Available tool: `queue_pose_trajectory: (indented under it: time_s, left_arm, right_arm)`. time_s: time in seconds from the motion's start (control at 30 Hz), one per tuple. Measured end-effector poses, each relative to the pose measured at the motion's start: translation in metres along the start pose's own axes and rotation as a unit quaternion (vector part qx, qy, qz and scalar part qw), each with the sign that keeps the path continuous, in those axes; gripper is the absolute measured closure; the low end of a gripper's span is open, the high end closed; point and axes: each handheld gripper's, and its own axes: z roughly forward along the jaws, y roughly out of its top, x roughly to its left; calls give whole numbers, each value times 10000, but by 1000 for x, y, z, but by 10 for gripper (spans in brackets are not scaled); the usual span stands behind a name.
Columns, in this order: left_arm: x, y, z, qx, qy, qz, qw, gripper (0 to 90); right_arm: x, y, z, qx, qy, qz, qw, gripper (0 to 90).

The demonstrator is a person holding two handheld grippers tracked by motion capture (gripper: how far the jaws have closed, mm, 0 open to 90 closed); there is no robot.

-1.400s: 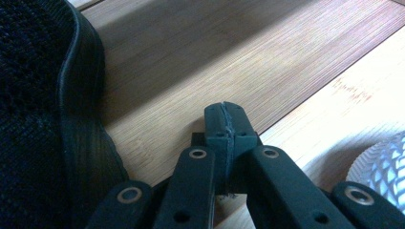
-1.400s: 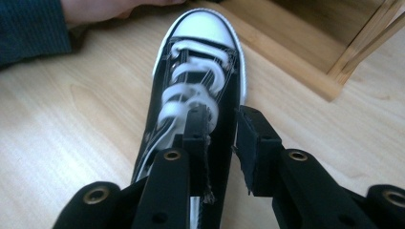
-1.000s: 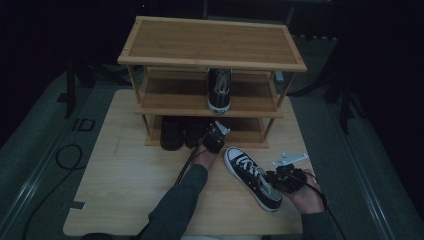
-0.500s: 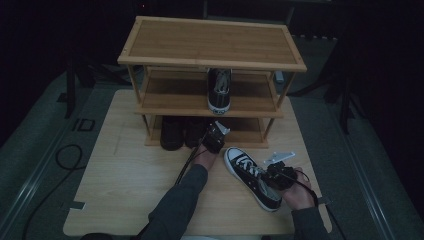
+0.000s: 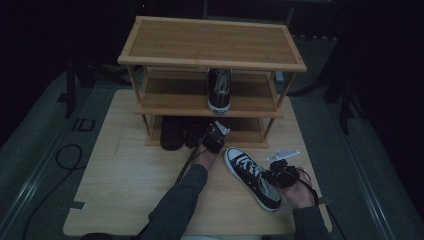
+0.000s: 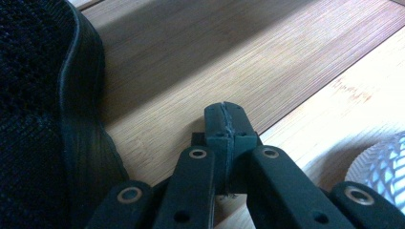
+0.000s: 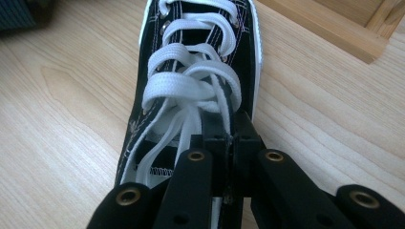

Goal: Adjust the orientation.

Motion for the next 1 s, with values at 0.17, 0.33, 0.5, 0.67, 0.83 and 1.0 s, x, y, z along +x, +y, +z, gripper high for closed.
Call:
queue_pose_trajectory:
  time_s: [0.17, 0.33, 0.5, 0.67, 0.83, 1.0]
  left_arm:
    - [0, 0, 0, 1, 3, 4, 10000, 900]
    - [0, 0, 0, 1, -1, 4, 10000, 900]
    - [0, 0, 0, 4, 1, 8, 10000, 900]
    - [0, 0, 0, 3, 1, 8, 10000, 900]
    - [0, 0, 0, 0, -2, 12, 10000, 900]
    - [0, 0, 0, 3, -3, 11, 10000, 900]
  right_arm:
    - [-2, 2, -1, -32, 107, 81, 9999, 884]
    - [-2, 5, -3, -68, 117, 83, 9999, 884]
    - [-3, 6, -7, -117, 137, 101, 9998, 884]
    - [-5, 6, -11, -124, 163, 136, 9997, 884]
    - [-7, 5, -16, -159, 150, 164, 9996, 884]
    - [-8, 6, -20, -162, 107, 158, 9997, 884]
